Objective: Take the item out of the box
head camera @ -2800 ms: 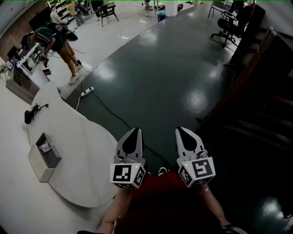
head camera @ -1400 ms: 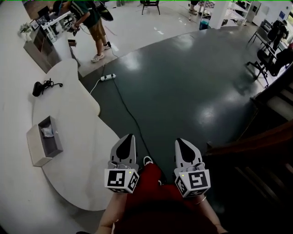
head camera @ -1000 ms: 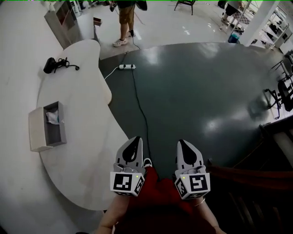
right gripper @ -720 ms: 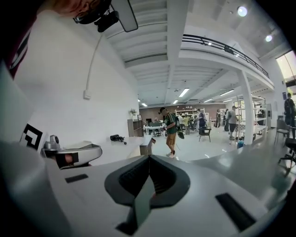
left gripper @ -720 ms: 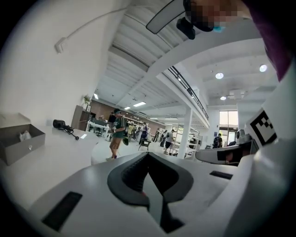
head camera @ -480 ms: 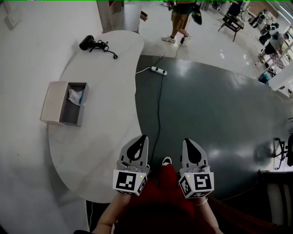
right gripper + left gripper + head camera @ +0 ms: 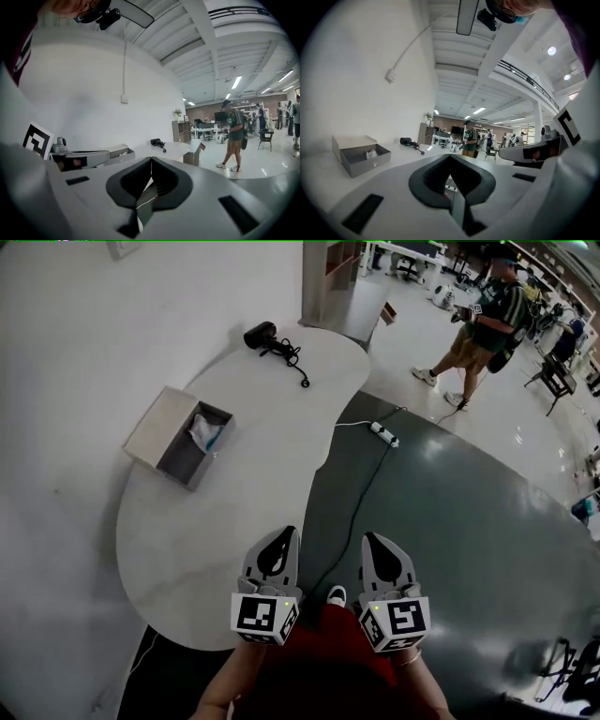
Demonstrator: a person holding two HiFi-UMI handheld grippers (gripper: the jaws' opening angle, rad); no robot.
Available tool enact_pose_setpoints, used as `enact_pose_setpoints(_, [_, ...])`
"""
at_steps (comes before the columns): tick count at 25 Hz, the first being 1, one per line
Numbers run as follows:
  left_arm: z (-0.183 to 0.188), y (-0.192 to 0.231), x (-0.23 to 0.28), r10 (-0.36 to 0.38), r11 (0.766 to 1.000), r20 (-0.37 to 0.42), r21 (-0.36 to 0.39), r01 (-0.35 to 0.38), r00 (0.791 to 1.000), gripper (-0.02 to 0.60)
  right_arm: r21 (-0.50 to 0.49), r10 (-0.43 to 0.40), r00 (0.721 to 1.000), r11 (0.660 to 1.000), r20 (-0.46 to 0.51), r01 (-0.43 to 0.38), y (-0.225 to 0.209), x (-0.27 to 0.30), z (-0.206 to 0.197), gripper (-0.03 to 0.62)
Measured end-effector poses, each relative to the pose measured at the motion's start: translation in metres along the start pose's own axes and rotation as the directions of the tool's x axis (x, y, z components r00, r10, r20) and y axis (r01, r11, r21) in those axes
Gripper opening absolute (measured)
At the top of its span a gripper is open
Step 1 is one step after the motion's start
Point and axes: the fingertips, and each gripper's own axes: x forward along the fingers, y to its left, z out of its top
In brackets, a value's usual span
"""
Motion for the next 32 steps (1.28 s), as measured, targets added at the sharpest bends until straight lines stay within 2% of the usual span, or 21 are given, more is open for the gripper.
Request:
enact_pose_setpoints(3, [0.002,0.012,0.003,0.112,0.994,0.006,-0.003,-0.112,0.994,0.021,-0.003,0.078,0.997,0.997,0.008,-0.078,-0.009,0.015,0.007,0.015])
enact_pose_setpoints(6, [0.002,0.024,-0.001,0.234,0.972,0.011,-0.004,-0.234,0.972,0.022,-0.007,0.177,0.984,0.984,0.017,-0.177,-0.011,0.029,0.009,0.015])
enact_pose_setpoints(13, [0.016,0.031,-0.013,0.395,0.918,0.037,0.01,-0.396,0.918,0.023,-0.04,0.341,0.94,0.94,0.015,-0.34,-0.006,0.041,0.017,0.015])
enact_pose_setpoints(16, [0.02,0.037,-0.02,0.466,0.884,0.041,0.026,-0.467,0.884,0.023,-0.052,0.395,0.918,0.918,0.017,-0.394,-0.003,0.044,0.019,0.015])
enact_pose_setpoints(21, [0.026,0.055,-0.031,0.588,0.808,0.016,0.037,-0.588,0.809,0.023,-0.067,0.46,0.888,0.886,0.014,-0.458,0.002,0.046,0.022,0.015])
enact_pose_setpoints(23, [0.03,0.061,-0.032,0.61,0.791,0.009,0.042,-0.61,0.792,0.023,-0.065,0.475,0.88,0.878,0.015,-0.473,0.002,0.048,0.023,0.015])
enact_pose_setpoints(25, [0.034,0.064,-0.03,0.613,0.789,0.005,0.048,-0.613,0.79,0.023,-0.065,0.485,0.875,0.873,0.013,-0.483,0.002,0.05,0.024,0.015])
enact_pose_setpoints(30, [0.038,0.067,-0.018,0.592,0.804,-0.005,0.074,-0.59,0.806,0.027,-0.063,0.495,0.869,0.868,0.017,-0.493,-0.001,0.057,0.03,0.015])
enact_pose_setpoints(32, [0.04,0.069,-0.013,0.592,0.804,-0.005,0.081,-0.589,0.806,0.062,-0.072,0.497,0.868,0.866,0.02,-0.494,-0.003,0.061,0.033,0.015])
